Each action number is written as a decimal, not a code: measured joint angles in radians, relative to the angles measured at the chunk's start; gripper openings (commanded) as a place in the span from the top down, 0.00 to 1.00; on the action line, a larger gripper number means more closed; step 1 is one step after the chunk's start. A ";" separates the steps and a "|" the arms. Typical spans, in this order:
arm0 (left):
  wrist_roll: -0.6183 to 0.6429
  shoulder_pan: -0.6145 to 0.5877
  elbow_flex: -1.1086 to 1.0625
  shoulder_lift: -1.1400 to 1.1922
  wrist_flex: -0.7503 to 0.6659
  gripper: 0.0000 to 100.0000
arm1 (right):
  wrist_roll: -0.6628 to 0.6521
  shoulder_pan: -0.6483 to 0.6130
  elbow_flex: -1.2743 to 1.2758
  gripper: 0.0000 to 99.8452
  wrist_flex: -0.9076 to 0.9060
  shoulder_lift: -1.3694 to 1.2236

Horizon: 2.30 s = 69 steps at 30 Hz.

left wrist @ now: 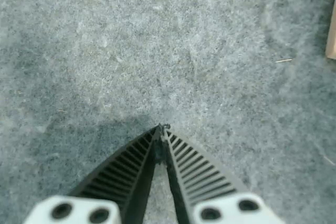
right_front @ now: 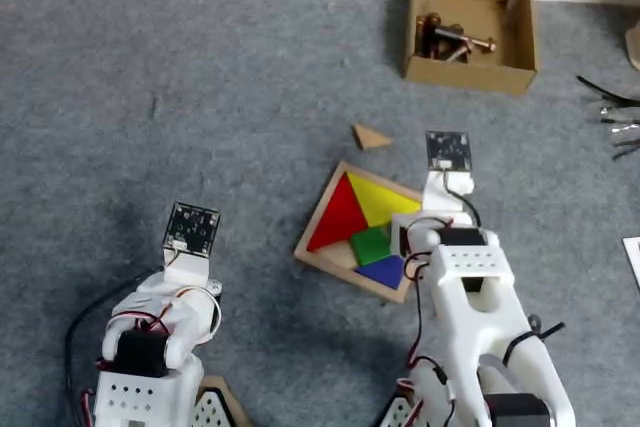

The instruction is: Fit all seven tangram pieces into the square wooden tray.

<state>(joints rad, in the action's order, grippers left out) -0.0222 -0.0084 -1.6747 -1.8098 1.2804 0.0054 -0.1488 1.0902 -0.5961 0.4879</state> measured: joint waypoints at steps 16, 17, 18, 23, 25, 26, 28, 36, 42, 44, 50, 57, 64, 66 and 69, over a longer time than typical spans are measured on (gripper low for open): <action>0.000 0.000 0.000 0.000 0.000 0.99 | 0.000 -0.091 0.000 0.91 0.002 0.000; 0.000 0.000 0.000 0.000 0.000 0.99 | 0.000 -0.095 0.000 0.91 0.002 0.000; 0.000 0.000 0.000 0.000 0.000 0.99 | 0.000 -0.098 0.000 0.91 0.002 0.000; 0.000 0.000 0.000 0.000 0.000 0.99 | 0.000 -0.104 0.000 0.91 0.002 0.000; 0.000 0.000 0.000 0.000 0.000 0.99 | 0.000 -0.107 0.000 0.91 0.002 0.000; 0.000 0.000 0.000 0.000 0.000 0.99 | 0.000 -0.107 0.000 0.91 0.002 0.000; 0.000 0.000 0.000 0.000 0.000 0.99 | 0.000 -0.107 0.000 0.91 0.002 -0.012; 0.000 0.000 0.000 0.000 0.000 0.99 | -0.060 -0.147 -0.021 0.91 0.011 -0.118; 0.000 0.000 0.000 0.000 0.000 0.99 | -0.063 -0.149 -0.015 0.91 0.012 -0.104; 0.000 0.000 0.000 0.000 0.000 0.99 | -0.064 -0.150 -0.012 0.91 0.012 -0.098; 0.000 0.000 0.000 0.000 0.000 0.99 | -0.064 -0.221 -0.011 0.91 0.012 -0.092; 0.000 0.000 0.000 0.000 0.000 0.99 | -0.072 -0.230 -0.011 0.91 0.012 -0.089; 0.000 0.000 0.000 0.000 0.000 0.99 | -0.072 -0.230 -0.011 0.91 0.012 -0.086; 0.000 0.000 0.000 0.000 0.000 0.99 | -0.074 -0.221 -0.011 0.91 0.012 -0.060; 0.000 0.000 0.000 0.000 0.000 0.99 | -0.074 -0.204 -0.003 0.91 0.003 0.005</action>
<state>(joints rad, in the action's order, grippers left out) -0.0222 -0.0084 -1.6747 -1.8098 1.2804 -0.0683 -0.3529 1.0871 -0.5930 0.4925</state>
